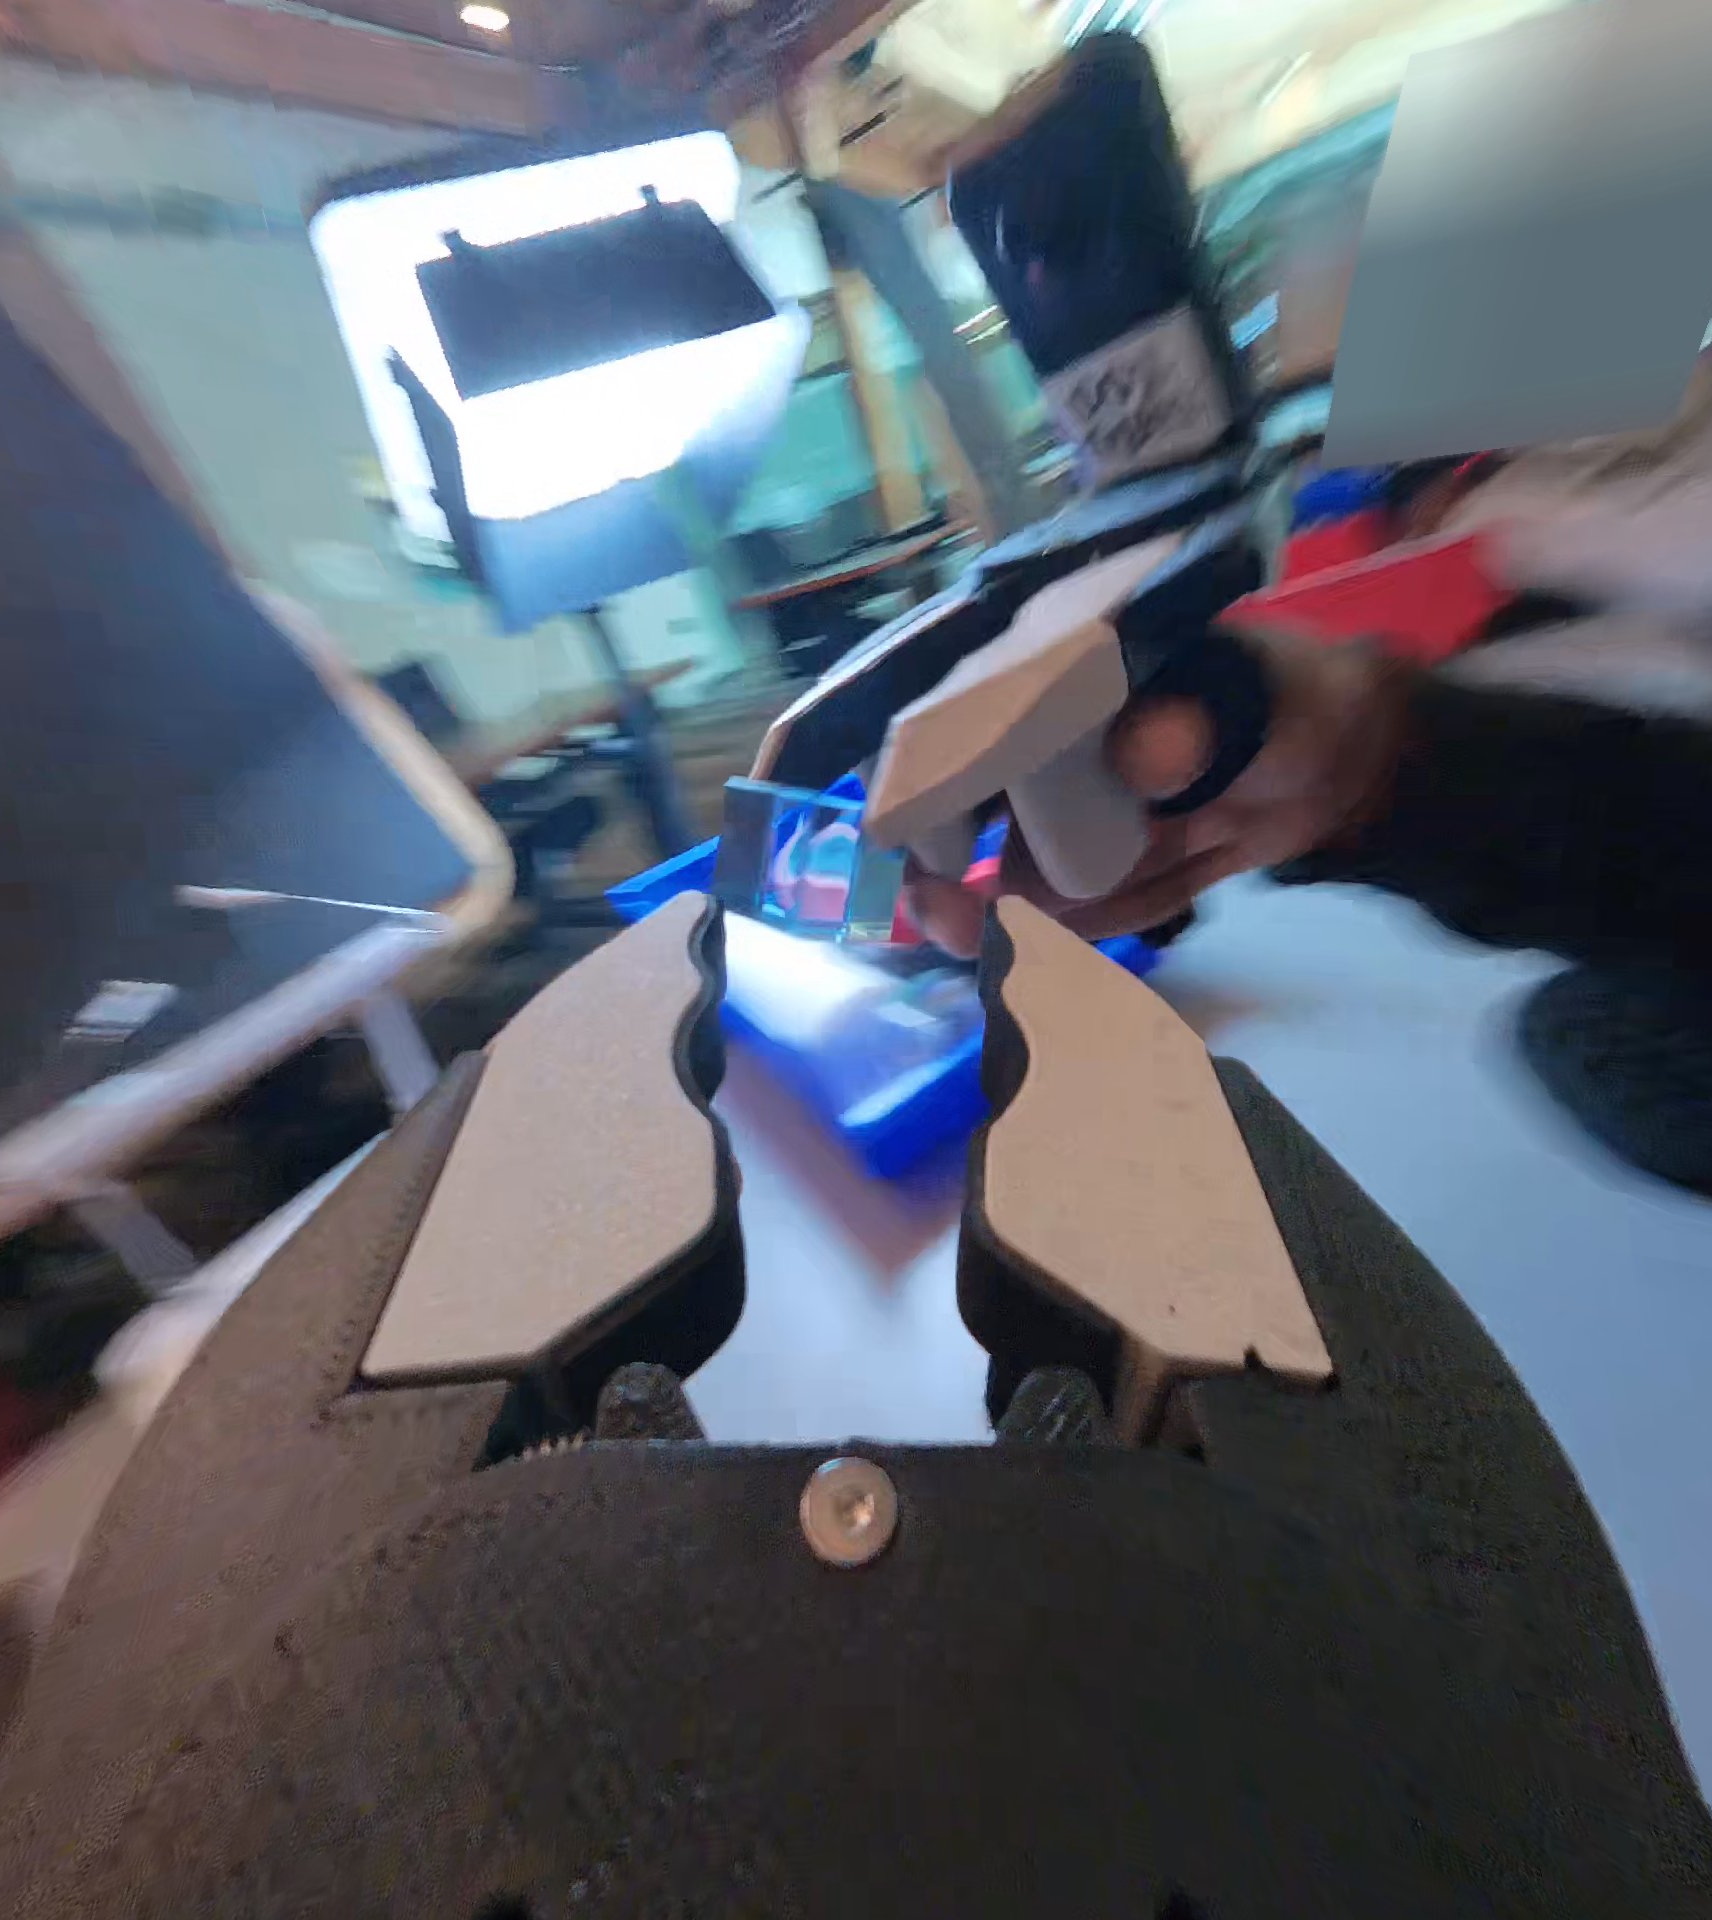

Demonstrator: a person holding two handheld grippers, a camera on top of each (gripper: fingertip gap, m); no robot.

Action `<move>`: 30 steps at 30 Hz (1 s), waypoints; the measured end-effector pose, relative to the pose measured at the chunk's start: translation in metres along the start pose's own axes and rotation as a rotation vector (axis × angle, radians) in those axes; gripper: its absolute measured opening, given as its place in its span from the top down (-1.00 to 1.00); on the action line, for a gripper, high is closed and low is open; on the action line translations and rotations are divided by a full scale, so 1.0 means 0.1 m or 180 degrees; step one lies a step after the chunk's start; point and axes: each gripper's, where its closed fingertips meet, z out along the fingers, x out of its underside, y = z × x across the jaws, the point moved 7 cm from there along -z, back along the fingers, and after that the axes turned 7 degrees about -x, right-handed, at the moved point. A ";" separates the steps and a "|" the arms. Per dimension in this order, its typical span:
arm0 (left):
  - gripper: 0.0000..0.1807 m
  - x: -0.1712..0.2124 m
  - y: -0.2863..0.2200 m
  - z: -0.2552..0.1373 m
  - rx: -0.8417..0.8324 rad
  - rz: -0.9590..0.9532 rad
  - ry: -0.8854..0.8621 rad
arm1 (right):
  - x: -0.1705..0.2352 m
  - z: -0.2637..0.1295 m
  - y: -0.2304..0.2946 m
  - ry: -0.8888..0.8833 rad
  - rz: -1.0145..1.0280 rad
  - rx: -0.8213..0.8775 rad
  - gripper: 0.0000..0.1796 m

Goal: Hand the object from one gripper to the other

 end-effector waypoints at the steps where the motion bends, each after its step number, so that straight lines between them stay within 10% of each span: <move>1: 0.51 -0.03 0.04 -0.03 0.0309 -0.0486 -0.0052 | -0.01 -0.06 0.04 -0.0008 -0.0192 -0.0164 0.70; 12: 0.49 -0.01 -0.11 -0.08 0.2318 -0.2446 -0.0236 | 0.01 -0.08 0.43 -0.0007 -0.0710 -0.1208 0.71; 19: 0.59 0.03 -0.32 -0.03 0.2766 -0.2537 -0.0032 | 0.06 -0.01 0.55 0.0071 -0.0859 -0.1413 0.71; 30: 0.60 -0.17 -0.05 -0.10 0.0829 -0.0598 -0.0154 | -0.15 -0.08 0.42 0.0308 -0.1133 -0.0303 0.40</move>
